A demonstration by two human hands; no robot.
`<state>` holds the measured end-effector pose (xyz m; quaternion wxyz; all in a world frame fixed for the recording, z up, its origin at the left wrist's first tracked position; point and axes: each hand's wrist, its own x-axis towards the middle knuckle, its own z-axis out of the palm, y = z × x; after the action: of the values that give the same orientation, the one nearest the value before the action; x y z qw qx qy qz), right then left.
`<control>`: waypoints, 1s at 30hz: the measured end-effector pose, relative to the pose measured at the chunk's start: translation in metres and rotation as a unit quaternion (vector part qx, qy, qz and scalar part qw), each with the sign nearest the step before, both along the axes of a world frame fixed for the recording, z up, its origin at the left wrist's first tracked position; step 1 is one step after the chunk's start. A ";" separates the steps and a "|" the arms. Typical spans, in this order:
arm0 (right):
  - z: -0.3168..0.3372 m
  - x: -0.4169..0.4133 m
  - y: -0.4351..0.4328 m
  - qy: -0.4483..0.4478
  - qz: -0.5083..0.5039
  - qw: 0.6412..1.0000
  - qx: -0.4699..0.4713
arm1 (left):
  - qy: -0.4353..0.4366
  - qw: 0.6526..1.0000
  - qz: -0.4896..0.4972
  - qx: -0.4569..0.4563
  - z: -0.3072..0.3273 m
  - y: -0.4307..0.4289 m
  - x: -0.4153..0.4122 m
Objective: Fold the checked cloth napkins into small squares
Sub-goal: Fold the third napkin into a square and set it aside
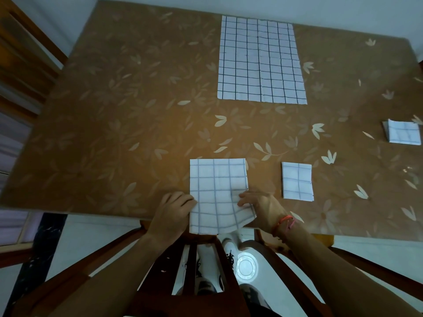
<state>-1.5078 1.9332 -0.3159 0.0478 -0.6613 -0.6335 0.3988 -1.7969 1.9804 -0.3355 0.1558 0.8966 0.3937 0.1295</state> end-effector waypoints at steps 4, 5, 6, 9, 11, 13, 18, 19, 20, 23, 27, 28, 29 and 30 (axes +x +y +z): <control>0.007 -0.007 -0.002 -0.010 0.005 0.995 0.098 | 0.001 1.000 0.020 -0.009 -0.002 -0.001 0.000; 0.006 -0.007 -0.001 -0.004 -0.008 0.996 0.090 | -0.001 0.999 0.031 -0.019 -0.003 -0.001 0.000; 0.012 -0.010 0.000 0.005 -0.028 0.994 0.103 | -0.005 0.998 0.044 -0.034 -0.002 -0.001 0.001; 0.002 -0.004 -0.001 0.002 -0.116 0.993 0.023 | -0.019 0.996 0.073 -0.058 -0.002 0.003 0.002; -0.007 0.006 -0.007 0.003 -0.197 0.977 -0.084 | -0.039 0.991 0.102 -0.072 -0.002 0.007 0.004; -0.007 0.005 0.004 -0.031 -0.215 0.976 -0.033 | -0.046 0.985 0.143 -0.088 0.000 0.013 0.009; 0.009 -0.007 0.037 -0.035 -0.222 0.974 0.040 | -0.063 0.961 0.217 -0.162 0.002 0.030 0.018; 0.006 -0.007 0.040 -0.038 -0.231 0.972 0.029 | -0.067 0.957 0.223 -0.174 0.001 0.033 0.019; 0.001 -0.004 0.042 -0.044 -0.226 0.973 0.027 | -0.069 0.954 0.230 -0.181 0.001 0.035 0.020; 0.004 -0.006 0.054 -0.052 -0.218 0.974 0.020 | -0.077 0.948 0.242 -0.193 0.003 0.040 0.024; 0.002 -0.006 0.058 -0.066 -0.221 0.973 0.006 | -0.063 0.955 0.233 -0.174 -0.001 0.041 0.025; 0.000 -0.006 0.059 -0.068 -0.227 0.972 0.002 | -0.050 0.959 0.227 -0.161 -0.001 0.040 0.024; 0.000 -0.007 0.060 -0.069 -0.230 0.971 -0.001 | -0.034 0.965 0.217 -0.141 -0.002 0.040 0.023; 0.000 -0.007 0.061 -0.071 -0.235 0.970 -0.003 | -0.016 0.973 0.203 -0.113 -0.003 0.039 0.022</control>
<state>-1.5150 1.9944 -0.3163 0.0932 -0.8181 -0.4614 0.3305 -1.7752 2.0191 -0.3384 0.2325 0.7724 0.5771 0.1275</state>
